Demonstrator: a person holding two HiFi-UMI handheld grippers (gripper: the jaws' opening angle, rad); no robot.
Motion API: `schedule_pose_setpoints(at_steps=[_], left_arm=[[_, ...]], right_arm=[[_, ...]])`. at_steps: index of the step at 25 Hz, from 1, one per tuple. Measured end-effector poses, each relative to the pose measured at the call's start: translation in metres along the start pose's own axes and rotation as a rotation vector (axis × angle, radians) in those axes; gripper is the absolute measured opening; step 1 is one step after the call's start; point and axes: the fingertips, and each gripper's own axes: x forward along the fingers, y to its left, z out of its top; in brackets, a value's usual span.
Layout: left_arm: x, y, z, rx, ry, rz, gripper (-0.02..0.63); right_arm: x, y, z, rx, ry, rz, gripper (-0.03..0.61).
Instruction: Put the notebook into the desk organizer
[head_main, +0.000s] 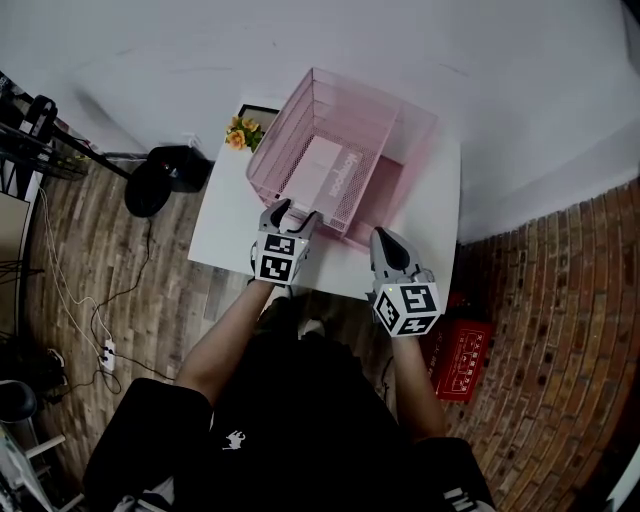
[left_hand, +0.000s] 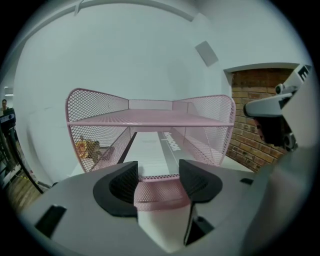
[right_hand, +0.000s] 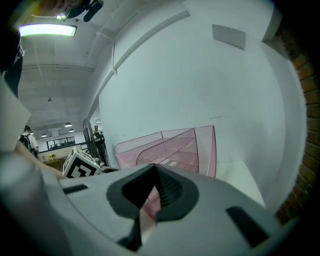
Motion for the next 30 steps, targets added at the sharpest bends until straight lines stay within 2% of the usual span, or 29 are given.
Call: schedule_pose_setpoints(at_steps=[7,11,16,20,27,30], left_arm=[[-0.009,0.000,0.002,-0.011,-0.011,0.010,0.290],[-0.027,-0.004,-0.001,-0.009,-0.016,0.019,0.286],[-0.060,-0.007,0.001,-0.025,-0.052,0.039,0.204],[-0.089,-0.006,0.006,-0.031,-0.084,0.057,0.133],[-0.122,-0.010,0.010,-0.003,-0.124,0.070,0.030],[-0.135,-0.012,0.011,-0.001,-0.143,0.060,0.005]], right_arm=[[-0.008,0.000,0.001,0.000,-0.008,0.008,0.002],[-0.013,0.004,0.002,-0.003,-0.021,0.030,0.002],[-0.021,0.019,0.009,0.021,-0.062,0.082,0.002],[-0.028,0.033,0.012,-0.003,-0.077,0.107,0.002],[-0.041,0.046,0.010,-0.021,-0.084,0.105,0.002],[-0.049,0.051,0.010,-0.019,-0.090,0.092,0.002]])
